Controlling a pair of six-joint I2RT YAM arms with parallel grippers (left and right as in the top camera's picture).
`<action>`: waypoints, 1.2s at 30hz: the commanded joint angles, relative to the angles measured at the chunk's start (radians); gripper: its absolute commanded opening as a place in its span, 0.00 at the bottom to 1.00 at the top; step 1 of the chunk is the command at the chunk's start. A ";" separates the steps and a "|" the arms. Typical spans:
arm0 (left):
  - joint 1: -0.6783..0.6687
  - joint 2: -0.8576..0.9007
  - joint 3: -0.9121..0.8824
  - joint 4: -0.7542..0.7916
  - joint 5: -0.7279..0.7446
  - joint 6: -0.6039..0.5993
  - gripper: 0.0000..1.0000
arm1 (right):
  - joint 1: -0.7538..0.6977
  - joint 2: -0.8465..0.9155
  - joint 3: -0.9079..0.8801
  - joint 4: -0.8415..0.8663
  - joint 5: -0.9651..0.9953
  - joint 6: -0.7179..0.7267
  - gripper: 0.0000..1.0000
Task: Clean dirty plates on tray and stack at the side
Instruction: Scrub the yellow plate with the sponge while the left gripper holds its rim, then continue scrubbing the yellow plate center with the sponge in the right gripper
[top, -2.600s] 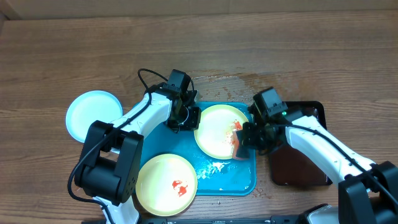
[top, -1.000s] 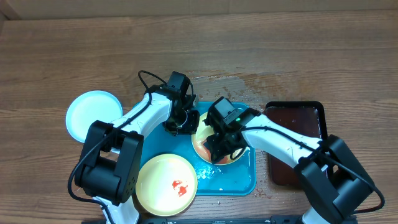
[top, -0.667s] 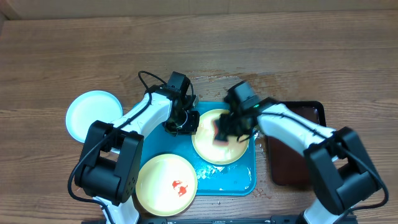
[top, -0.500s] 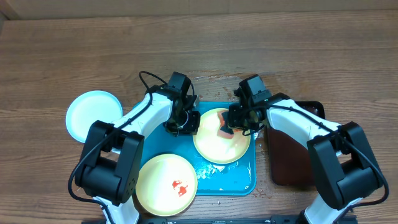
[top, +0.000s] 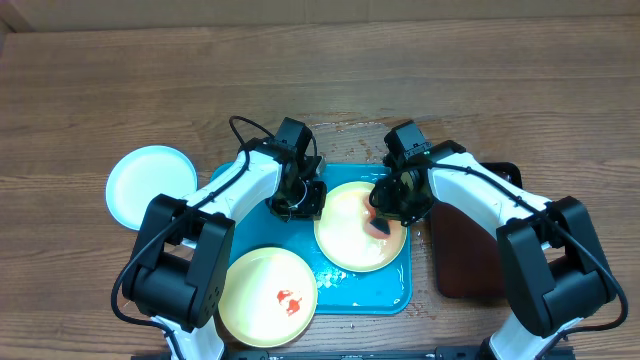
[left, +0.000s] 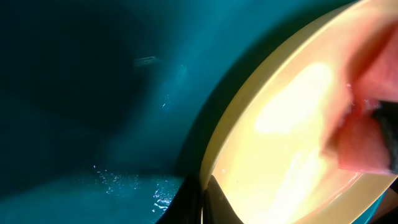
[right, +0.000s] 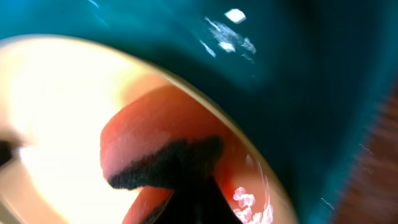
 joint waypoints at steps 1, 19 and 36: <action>0.008 0.008 -0.006 0.002 -0.045 -0.021 0.04 | -0.005 0.038 0.018 -0.113 0.197 -0.060 0.04; 0.006 0.008 -0.006 0.018 -0.037 -0.037 0.04 | 0.210 0.061 0.138 -0.220 -0.251 -0.175 0.04; 0.006 0.008 -0.006 0.008 -0.037 -0.036 0.04 | 0.145 0.163 0.138 0.174 -0.098 0.171 0.04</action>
